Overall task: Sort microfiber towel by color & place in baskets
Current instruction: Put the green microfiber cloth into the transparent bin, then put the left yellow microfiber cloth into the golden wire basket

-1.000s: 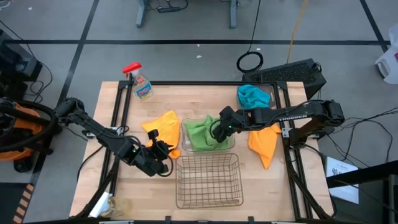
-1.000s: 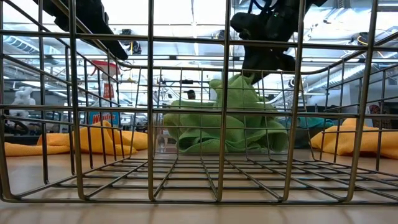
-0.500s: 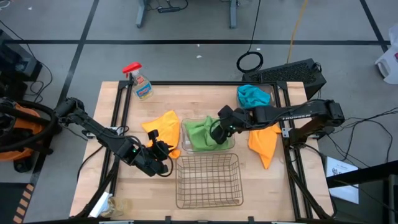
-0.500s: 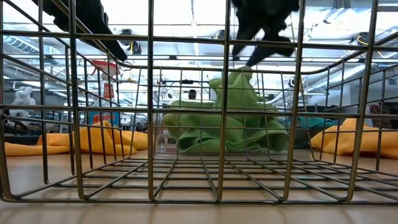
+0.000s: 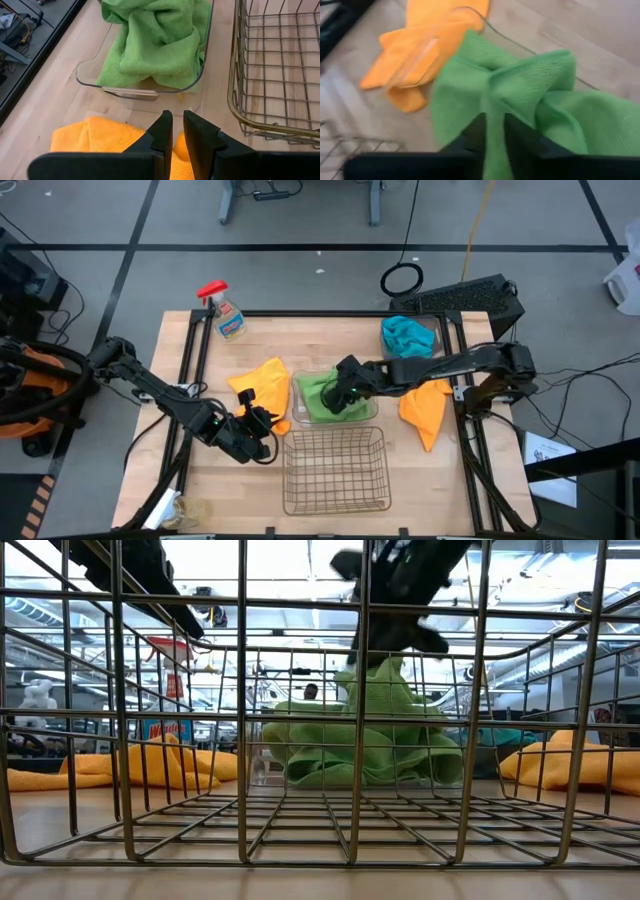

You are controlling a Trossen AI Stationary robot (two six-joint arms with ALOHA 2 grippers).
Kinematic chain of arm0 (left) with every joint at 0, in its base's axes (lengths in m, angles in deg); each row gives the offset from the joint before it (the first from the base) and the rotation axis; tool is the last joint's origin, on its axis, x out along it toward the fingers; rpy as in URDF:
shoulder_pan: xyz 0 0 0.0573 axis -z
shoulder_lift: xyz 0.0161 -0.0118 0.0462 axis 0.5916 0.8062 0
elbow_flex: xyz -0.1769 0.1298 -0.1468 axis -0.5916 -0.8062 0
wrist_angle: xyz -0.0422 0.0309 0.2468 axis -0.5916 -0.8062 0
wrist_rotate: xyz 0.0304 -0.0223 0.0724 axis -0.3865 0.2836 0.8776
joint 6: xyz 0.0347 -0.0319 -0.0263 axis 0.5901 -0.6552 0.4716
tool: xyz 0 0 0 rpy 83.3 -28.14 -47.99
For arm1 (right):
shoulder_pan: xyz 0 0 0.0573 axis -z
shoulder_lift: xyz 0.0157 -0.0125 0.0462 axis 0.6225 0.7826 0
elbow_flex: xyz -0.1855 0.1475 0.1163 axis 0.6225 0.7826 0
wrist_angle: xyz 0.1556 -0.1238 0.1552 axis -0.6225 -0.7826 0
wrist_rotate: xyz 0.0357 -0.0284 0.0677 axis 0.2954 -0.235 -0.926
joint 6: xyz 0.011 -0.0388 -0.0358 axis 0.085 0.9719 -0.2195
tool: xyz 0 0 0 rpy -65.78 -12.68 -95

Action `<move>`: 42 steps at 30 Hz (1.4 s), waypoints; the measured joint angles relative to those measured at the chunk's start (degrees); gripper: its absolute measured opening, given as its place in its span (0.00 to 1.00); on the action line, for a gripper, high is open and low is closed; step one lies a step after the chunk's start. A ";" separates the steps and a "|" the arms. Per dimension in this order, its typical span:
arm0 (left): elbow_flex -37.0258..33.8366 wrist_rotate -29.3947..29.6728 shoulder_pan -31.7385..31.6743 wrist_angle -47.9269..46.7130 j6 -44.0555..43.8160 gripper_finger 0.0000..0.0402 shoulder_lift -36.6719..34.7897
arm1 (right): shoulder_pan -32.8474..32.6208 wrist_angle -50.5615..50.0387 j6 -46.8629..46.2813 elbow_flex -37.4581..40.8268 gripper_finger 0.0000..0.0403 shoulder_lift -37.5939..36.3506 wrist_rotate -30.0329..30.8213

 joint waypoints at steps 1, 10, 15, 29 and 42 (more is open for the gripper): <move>0.00 0.00 0.00 0.00 0.00 0.14 0.00 | 0.58 0.63 -0.23 0.00 0.11 1.11 -0.68; -0.12 -0.46 0.00 0.19 -0.02 0.14 0.02 | 3.78 5.33 -1.74 0.00 0.03 9.65 -7.45; -1.38 -0.94 0.00 0.75 -0.05 0.14 0.02 | 4.66 6.31 -1.97 0.00 0.01 12.89 -9.18; -2.10 -1.27 0.00 1.99 -2.38 0.14 0.02 | 4.73 8.16 -0.38 -0.34 0.01 13.33 -10.63; -2.10 -2.47 -0.55 -10.08 -20.95 0.16 0.02 | 0.64 6.96 6.39 -0.68 0.09 1.14 -6.79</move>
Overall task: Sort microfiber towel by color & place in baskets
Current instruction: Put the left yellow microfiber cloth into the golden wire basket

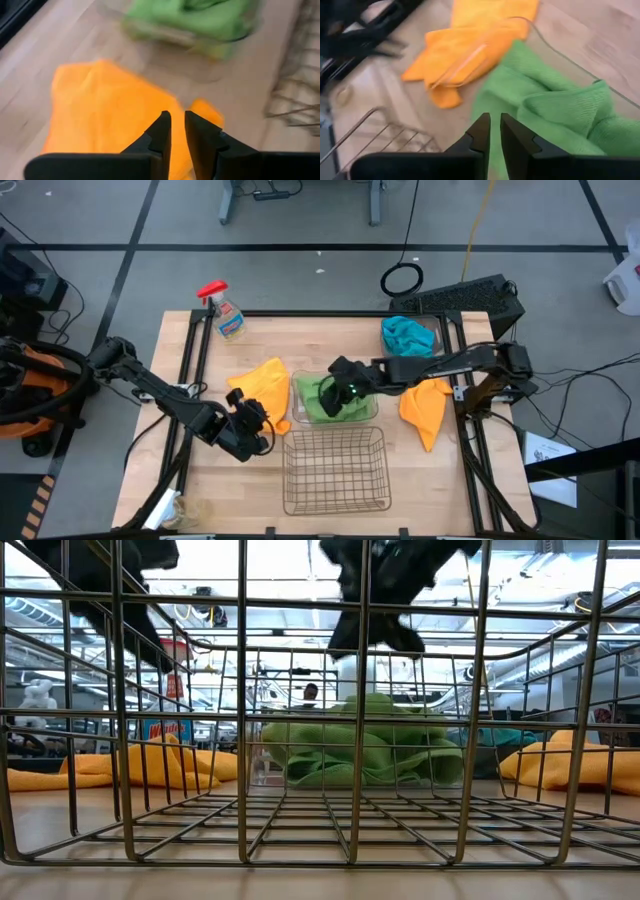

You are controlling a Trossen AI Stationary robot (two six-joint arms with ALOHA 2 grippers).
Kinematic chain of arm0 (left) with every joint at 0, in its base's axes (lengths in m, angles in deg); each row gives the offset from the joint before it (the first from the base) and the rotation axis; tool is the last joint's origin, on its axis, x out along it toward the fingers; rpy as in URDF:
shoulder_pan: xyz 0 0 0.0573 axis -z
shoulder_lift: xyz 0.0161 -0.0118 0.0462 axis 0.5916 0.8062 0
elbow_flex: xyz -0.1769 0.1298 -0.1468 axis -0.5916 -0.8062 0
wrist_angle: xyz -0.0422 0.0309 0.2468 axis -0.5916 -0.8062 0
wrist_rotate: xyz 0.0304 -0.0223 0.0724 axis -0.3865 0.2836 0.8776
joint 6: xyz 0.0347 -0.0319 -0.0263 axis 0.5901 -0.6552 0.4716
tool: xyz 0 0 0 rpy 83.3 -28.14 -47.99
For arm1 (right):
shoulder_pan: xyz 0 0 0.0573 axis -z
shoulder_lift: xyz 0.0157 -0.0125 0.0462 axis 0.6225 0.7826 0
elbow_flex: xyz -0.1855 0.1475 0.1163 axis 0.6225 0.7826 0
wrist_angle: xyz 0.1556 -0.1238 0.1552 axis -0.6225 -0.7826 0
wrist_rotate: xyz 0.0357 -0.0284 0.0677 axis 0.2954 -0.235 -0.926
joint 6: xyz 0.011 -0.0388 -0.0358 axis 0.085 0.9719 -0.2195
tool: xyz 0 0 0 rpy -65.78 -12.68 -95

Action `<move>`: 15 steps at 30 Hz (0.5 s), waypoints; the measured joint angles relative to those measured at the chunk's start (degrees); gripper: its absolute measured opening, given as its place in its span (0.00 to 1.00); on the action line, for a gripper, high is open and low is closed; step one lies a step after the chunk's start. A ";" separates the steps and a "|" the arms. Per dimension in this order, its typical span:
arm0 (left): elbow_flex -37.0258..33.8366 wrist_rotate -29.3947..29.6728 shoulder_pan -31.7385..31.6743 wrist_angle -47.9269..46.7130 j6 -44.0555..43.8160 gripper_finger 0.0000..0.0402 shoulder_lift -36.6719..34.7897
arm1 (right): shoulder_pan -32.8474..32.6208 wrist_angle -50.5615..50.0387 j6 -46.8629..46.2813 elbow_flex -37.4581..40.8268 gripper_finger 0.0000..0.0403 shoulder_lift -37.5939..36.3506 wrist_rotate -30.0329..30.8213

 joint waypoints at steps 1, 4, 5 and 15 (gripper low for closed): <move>0.00 -0.07 -0.18 -1.64 -2.25 0.17 0.00 | -0.76 -0.26 0.89 0.00 0.09 -0.93 0.36; 0.00 -0.77 -1.55 -5.50 -6.77 0.25 0.00 | -3.45 -0.69 3.66 0.00 0.11 -3.50 1.59; 0.00 -1.23 -2.21 -6.55 -7.62 0.28 0.00 | -4.41 -0.94 4.39 0.00 0.12 -4.35 1.93; 0.00 -3.28 -9.61 -14.59 -7.59 0.48 0.00 | -14.99 -6.15 7.60 0.00 0.13 -12.33 10.32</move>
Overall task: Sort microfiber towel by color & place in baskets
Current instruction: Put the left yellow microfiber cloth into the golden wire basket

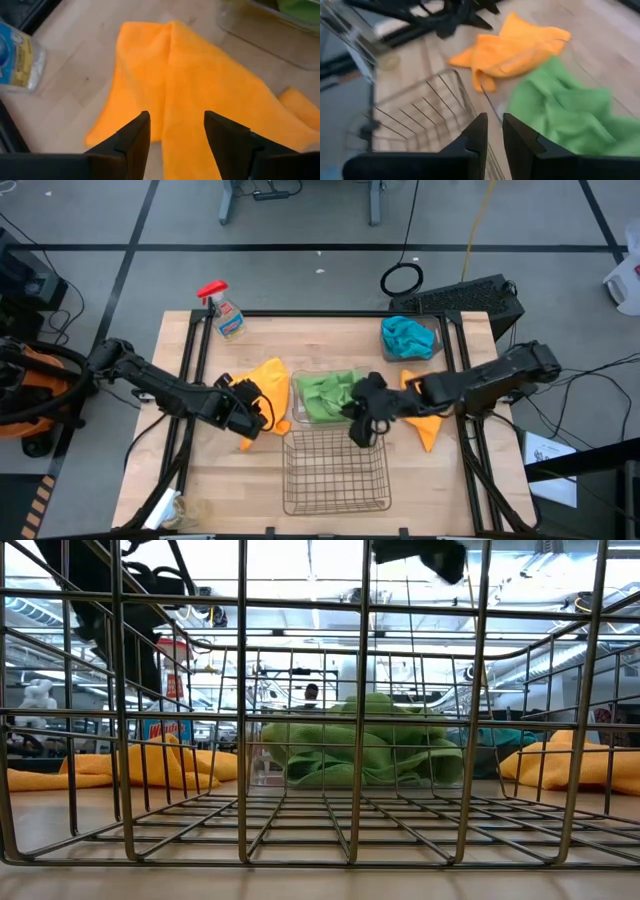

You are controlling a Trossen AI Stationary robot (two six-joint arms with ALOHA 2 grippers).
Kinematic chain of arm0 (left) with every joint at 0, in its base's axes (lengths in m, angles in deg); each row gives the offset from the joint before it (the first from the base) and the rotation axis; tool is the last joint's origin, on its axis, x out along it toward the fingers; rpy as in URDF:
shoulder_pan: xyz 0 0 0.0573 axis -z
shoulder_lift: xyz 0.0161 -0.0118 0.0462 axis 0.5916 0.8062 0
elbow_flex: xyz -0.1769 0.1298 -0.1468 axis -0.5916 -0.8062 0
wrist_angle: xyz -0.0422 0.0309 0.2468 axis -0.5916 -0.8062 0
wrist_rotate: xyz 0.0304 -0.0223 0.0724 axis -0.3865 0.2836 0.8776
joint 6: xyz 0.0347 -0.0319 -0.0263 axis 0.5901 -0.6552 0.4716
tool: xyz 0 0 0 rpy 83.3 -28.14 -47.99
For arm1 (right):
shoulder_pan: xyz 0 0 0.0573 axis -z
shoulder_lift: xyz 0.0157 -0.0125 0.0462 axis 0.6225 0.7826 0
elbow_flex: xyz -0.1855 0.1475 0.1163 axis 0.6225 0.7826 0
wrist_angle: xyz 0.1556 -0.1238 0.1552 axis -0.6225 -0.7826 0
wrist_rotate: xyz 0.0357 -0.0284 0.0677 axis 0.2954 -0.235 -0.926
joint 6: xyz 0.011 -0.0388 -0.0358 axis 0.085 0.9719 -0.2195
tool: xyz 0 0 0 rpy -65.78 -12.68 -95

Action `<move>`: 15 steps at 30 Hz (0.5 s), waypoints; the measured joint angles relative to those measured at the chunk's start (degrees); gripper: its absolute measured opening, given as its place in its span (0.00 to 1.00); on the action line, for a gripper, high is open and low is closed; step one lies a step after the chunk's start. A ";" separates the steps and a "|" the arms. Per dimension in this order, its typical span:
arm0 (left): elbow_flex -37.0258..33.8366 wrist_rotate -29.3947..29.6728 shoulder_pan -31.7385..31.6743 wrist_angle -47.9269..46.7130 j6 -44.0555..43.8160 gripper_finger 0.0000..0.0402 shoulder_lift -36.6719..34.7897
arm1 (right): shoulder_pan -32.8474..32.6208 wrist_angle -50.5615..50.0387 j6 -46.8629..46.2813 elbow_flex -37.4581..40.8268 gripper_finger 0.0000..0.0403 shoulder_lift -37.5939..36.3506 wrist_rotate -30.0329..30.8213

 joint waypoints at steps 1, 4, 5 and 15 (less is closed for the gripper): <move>0.00 0.16 -0.36 0.00 0.10 0.48 0.00 | -1.19 -1.72 -0.46 0.00 0.13 -0.37 1.92; 0.00 1.69 -0.62 0.05 -1.44 0.48 0.00 | -4.62 -8.52 -3.62 0.00 0.13 -0.94 8.38; -0.05 2.74 -0.56 0.41 -1.47 0.48 0.00 | -5.64 -10.48 -5.23 0.00 0.13 -0.94 10.32; -8.09 -9.03 -5.60 5.83 -3.00 0.50 -0.02 | -13.15 -13.72 -16.76 4.11 0.13 -0.92 19.76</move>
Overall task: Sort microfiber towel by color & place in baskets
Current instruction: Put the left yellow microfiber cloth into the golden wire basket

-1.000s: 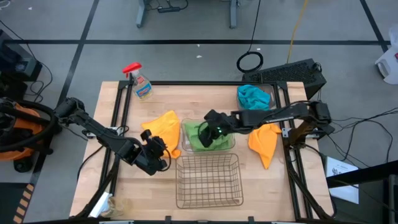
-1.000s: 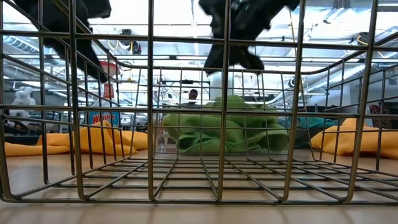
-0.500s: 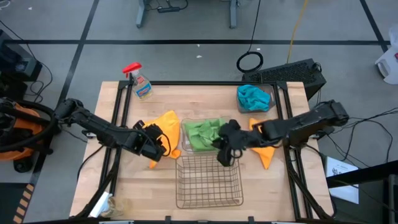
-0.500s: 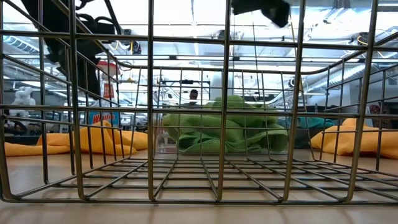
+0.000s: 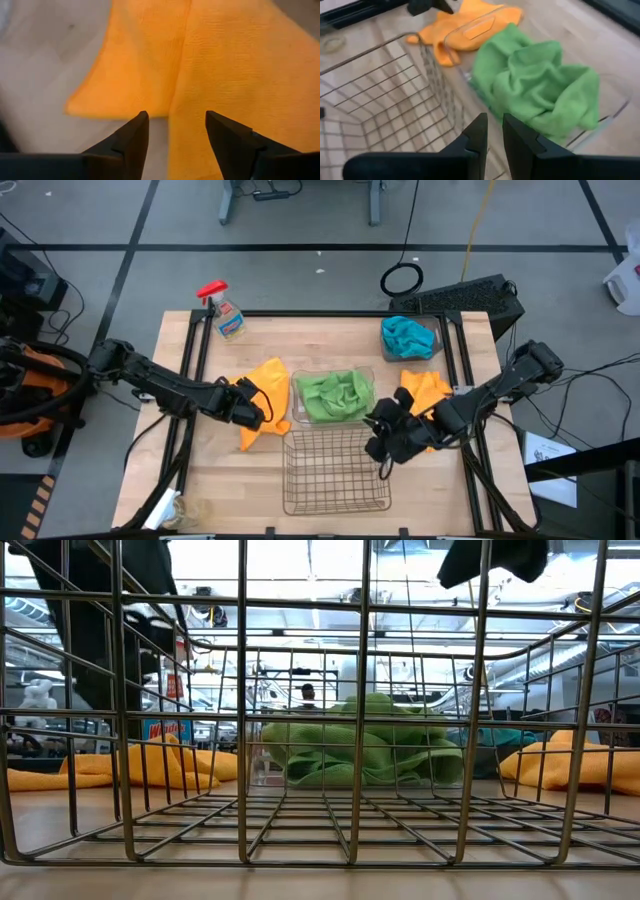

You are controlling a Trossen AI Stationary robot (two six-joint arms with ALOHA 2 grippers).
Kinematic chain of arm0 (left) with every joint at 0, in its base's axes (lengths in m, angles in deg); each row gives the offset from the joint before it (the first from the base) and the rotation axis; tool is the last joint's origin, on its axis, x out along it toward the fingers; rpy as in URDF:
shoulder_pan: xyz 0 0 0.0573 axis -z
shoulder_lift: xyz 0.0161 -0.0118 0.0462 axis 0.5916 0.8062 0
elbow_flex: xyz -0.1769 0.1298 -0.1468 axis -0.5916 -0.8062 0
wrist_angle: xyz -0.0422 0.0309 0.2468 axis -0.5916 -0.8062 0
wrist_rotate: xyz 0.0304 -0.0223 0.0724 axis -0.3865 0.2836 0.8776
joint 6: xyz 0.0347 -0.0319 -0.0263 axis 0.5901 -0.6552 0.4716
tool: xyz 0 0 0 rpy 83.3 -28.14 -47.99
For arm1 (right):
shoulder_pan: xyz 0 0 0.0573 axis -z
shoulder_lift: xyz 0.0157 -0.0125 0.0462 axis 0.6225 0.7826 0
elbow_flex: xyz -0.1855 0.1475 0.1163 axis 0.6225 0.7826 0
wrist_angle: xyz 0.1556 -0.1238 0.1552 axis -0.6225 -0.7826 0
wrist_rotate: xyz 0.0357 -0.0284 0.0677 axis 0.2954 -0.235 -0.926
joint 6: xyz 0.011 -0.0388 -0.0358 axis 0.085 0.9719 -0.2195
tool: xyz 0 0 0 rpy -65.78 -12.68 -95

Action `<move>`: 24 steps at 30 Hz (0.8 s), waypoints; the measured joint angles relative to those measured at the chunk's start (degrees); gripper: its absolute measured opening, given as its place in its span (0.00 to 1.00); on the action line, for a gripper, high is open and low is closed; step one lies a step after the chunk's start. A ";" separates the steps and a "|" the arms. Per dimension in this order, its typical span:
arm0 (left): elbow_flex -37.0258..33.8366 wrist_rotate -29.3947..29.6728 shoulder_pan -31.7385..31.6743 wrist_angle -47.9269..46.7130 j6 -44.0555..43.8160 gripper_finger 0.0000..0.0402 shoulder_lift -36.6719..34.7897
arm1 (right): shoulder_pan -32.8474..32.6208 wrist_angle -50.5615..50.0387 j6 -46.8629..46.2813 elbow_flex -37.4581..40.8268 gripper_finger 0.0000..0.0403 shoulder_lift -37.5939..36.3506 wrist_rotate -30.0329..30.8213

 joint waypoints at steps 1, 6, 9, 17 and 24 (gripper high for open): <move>-0.61 -0.36 -0.05 1.01 0.01 0.52 0.00 | -0.51 0.42 -0.53 0.53 0.13 0.00 -0.10; -3.07 -1.30 -0.29 5.26 0.16 0.64 0.00 | -2.86 1.80 -2.72 1.99 0.13 0.02 -0.01; -5.70 -1.32 -1.08 6.69 0.35 0.72 0.00 | -4.10 3.57 -3.15 3.08 0.13 0.02 0.23; -12.45 -1.21 -3.41 14.15 0.23 0.76 -0.20 | -5.00 7.67 -2.79 5.03 0.13 0.02 2.39; -12.83 -3.34 -2.28 19.96 1.93 0.48 -0.07 | -4.94 8.01 -1.76 5.05 0.13 0.02 3.07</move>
